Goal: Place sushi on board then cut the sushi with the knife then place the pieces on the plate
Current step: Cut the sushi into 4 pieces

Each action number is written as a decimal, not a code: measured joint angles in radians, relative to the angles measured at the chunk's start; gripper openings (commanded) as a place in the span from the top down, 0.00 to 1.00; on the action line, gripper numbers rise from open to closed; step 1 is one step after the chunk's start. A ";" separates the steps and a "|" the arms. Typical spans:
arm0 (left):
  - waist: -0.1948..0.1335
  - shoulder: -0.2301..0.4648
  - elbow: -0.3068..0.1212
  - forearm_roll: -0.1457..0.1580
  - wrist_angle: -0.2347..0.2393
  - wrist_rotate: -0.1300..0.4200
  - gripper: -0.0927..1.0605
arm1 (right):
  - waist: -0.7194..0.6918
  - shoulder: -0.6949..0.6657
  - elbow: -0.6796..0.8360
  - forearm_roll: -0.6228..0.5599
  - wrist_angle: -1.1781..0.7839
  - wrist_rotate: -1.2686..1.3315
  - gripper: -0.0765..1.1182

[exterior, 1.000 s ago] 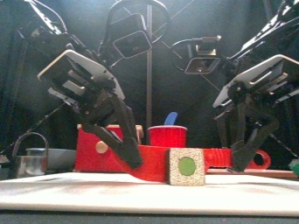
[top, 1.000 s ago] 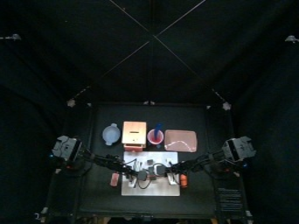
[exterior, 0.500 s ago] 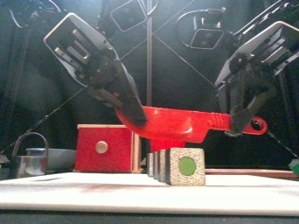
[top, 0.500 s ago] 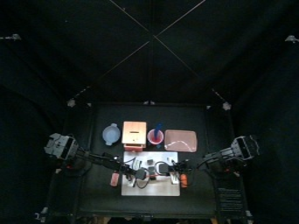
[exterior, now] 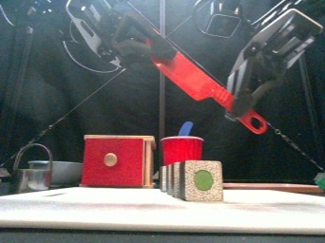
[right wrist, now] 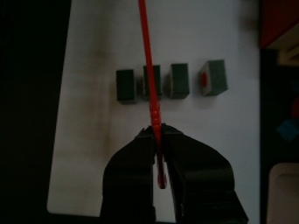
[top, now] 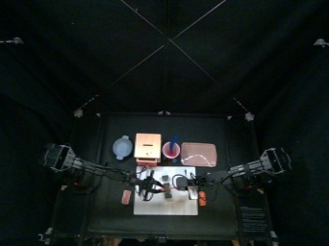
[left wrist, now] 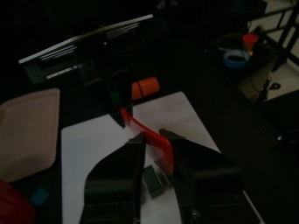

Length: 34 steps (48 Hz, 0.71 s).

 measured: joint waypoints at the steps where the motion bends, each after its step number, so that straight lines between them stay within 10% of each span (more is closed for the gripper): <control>1: 0.000 -0.002 0.005 -0.003 -0.009 0.002 0.17 | -0.005 -0.003 0.000 -0.002 0.003 0.000 0.59; 16: -0.002 -0.052 0.078 -0.080 -0.063 0.003 0.17 | -0.031 -0.069 0.044 0.048 0.031 0.008 0.59; 34: 0.014 -0.100 0.158 -0.144 -0.112 0.026 0.17 | -0.023 -0.232 0.189 0.482 0.132 0.012 0.59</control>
